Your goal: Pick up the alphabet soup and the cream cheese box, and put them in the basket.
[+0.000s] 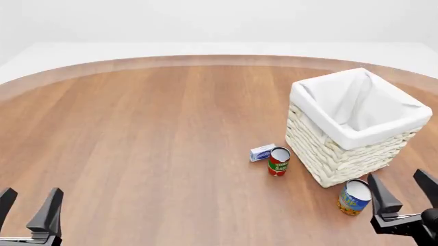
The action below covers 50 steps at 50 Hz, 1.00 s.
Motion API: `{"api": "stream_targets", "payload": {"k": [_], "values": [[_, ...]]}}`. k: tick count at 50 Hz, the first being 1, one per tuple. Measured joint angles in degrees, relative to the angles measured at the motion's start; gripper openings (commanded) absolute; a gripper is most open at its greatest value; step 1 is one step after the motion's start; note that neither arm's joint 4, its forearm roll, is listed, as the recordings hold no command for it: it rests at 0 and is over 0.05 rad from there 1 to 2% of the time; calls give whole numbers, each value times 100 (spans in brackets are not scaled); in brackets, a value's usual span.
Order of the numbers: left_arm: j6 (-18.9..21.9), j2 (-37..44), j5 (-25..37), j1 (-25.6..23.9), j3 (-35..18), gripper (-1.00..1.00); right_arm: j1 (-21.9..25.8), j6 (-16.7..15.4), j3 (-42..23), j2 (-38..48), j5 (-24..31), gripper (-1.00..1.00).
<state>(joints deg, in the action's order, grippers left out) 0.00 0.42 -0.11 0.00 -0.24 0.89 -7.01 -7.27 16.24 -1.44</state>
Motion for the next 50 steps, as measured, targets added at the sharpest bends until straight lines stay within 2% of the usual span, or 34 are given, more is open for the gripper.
{"api": "stream_targets", "payload": {"k": [19, 37, 50], "values": [[0, 1, 0, 0, -1, 100, 533, -691, -1011, 1106, 336, 100], [0, 1, 0, 0, -1, 100, 978, -1340, -2229, 1836, 1003, 100], [0, 1, 0, 0, -1, 100, 1351, -1886, -2778, 2573, 1079, 100]]}}
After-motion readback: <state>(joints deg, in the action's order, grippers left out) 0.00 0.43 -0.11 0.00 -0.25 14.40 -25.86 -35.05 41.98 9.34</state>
